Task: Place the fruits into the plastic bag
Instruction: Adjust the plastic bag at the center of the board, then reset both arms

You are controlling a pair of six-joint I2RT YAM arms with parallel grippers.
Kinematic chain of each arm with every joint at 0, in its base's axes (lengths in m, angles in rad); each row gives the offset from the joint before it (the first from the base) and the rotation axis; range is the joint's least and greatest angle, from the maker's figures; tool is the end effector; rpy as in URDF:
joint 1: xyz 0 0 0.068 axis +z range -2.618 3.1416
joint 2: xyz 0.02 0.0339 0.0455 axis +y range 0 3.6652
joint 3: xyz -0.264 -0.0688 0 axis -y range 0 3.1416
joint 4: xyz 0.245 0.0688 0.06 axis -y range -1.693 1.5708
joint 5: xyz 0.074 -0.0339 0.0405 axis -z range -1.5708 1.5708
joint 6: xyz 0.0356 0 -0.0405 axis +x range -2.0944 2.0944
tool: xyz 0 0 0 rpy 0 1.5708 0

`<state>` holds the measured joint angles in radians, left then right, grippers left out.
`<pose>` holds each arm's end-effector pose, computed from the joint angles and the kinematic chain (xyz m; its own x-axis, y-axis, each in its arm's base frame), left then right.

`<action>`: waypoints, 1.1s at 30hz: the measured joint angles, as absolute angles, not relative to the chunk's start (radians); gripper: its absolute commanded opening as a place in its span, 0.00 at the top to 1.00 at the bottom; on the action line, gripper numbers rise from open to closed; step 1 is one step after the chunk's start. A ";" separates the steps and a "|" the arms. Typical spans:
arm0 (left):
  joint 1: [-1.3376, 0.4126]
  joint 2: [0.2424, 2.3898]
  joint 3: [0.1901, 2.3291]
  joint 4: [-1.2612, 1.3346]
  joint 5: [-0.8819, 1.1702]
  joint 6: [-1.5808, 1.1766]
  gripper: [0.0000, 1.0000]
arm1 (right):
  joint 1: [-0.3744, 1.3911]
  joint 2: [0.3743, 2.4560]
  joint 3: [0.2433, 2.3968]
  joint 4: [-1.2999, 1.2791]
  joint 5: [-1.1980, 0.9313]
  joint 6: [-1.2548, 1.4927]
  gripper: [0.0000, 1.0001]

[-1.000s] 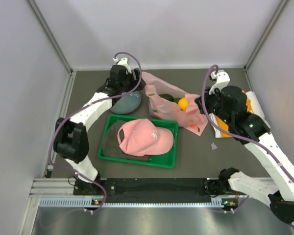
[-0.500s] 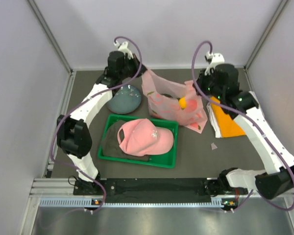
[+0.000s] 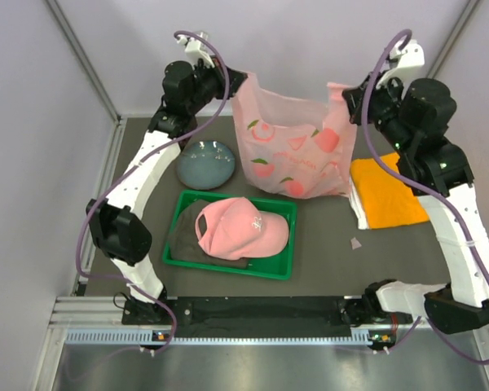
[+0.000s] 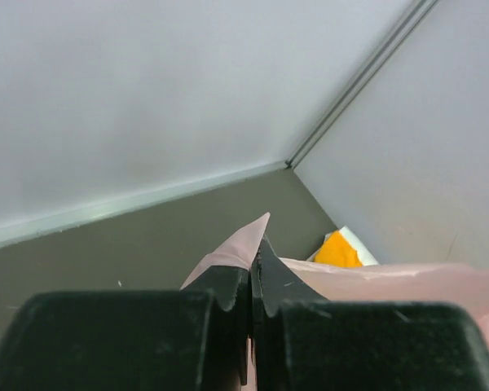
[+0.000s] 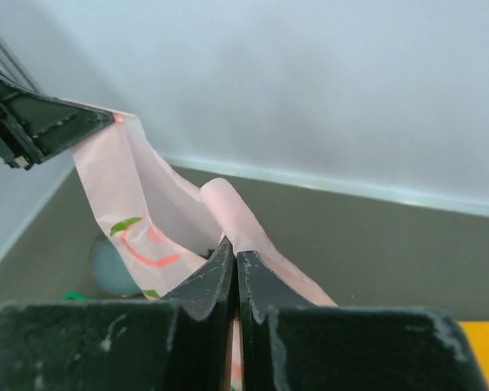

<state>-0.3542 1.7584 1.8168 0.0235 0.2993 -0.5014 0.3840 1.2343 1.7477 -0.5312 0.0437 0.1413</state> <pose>0.3884 -0.1548 0.4559 -0.2245 -0.4067 -0.8856 0.5692 0.6829 -0.4579 0.2104 0.0833 0.5333 -0.0633 0.1262 -0.9900 -0.3281 0.9342 0.1400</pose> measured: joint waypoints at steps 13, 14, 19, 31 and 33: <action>-0.352 1.744 1.582 0.031 0.269 -0.461 0.74 | 0.370 1.236 1.369 -0.546 0.053 0.187 1.00; -0.352 1.740 1.584 0.030 0.270 -0.456 0.45 | 0.370 1.233 1.369 -0.545 0.052 0.187 0.95; -0.352 1.725 1.604 0.021 0.271 -0.442 0.03 | 0.370 1.210 1.369 -0.545 0.051 0.206 0.33; -0.320 1.484 1.479 -0.030 0.161 -0.389 0.01 | 0.370 1.083 1.385 -0.548 -0.020 0.211 0.01; -0.281 1.428 1.459 -0.048 0.149 -0.389 0.01 | 0.370 1.065 1.411 -0.547 -0.039 0.213 0.01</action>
